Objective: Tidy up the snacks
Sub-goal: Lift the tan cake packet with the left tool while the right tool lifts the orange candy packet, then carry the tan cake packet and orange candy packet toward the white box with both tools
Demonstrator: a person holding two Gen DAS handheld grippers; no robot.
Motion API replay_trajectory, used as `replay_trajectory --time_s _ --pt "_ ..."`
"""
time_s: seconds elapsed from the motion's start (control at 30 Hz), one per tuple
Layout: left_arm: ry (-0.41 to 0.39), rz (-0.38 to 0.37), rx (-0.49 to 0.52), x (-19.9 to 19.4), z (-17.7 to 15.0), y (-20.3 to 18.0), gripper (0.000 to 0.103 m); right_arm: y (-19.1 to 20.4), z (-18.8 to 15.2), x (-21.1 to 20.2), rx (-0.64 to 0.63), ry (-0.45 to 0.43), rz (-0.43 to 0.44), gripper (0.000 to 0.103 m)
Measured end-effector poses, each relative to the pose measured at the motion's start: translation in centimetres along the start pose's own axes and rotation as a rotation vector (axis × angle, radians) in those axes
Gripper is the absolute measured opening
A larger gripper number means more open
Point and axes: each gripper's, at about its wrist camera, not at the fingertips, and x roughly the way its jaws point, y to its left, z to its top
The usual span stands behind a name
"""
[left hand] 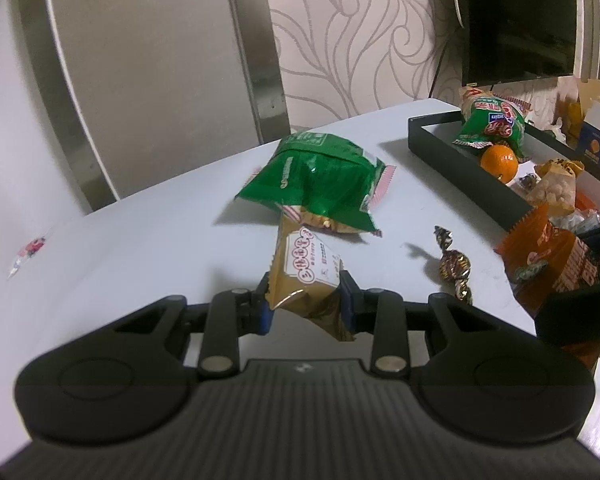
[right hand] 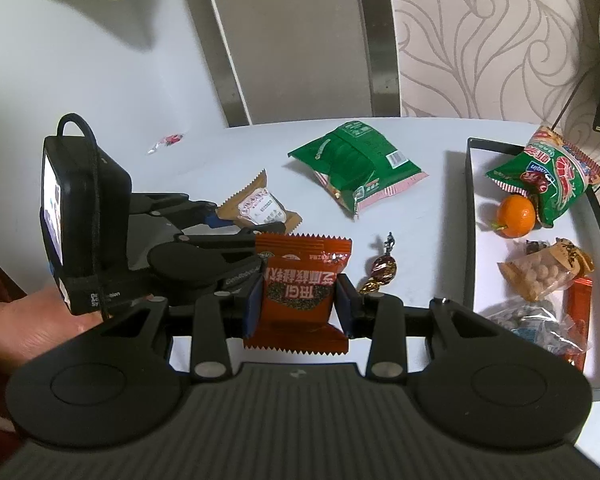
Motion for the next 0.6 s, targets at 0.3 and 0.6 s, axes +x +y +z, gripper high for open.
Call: replay_trajectory --time_s 0.3,0.6 --pt "-0.005 -0.010 0.019 0.4 1.0 -1.5 0.035 -1.2 0.2 -0.6 0.015 -0.010 0.002 0.043" --pt "-0.012 -0.022 0.033 0.7 1.9 -3.1 0.035 -2.5 0.4 -1.3 0.033 -0.020 -0.004 0.043"
